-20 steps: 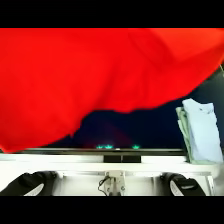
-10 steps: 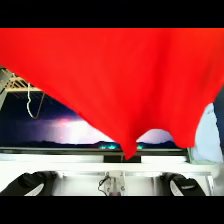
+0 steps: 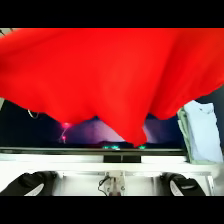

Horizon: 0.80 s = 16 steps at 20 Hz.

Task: Fold the shirts.

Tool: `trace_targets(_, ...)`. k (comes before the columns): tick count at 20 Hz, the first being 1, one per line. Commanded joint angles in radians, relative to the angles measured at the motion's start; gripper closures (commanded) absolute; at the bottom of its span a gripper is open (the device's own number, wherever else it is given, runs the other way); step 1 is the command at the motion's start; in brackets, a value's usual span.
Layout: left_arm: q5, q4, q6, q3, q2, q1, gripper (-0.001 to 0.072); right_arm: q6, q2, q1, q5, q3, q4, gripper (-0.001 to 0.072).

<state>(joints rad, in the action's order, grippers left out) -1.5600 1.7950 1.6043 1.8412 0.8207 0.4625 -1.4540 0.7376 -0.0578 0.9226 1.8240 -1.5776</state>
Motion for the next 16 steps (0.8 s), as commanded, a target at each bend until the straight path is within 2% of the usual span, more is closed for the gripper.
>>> trace_targets(1, 0.080, 0.032, 0.001, -0.114, 0.014, -0.001, 0.0677, -0.005, 0.036, 0.001, 0.015, 0.001, -0.103, 0.0647)
trace_targets(4, 0.222, 0.143, 0.032, -0.172, 0.072, -0.037, 0.0677, -0.005, 0.154, 0.001, 0.013, 0.001, -0.091, 0.0647)
trace_targets(8, 0.267, 0.138, 0.089, -0.172, 0.216, -0.229, 0.0677, -0.005, 0.394, 0.000, 0.001, 0.001, -0.013, 0.0647)
trace_targets(11, 0.284, 0.051, 0.090, -0.172, 0.357, -0.333, 0.0677, -0.007, 0.611, 0.000, -0.115, 0.001, 0.034, 0.0647)
trace_targets(14, 0.328, 0.014, 0.084, -0.172, 0.513, -0.354, 0.0677, -0.091, 0.803, 0.000, -0.283, 0.001, 0.067, 0.0647)
trace_targets(16, 0.349, 0.000, 0.085, -0.172, 0.607, -0.354, 0.0676, -0.182, 0.903, 0.000, -0.301, 0.001, 0.084, 0.0647)
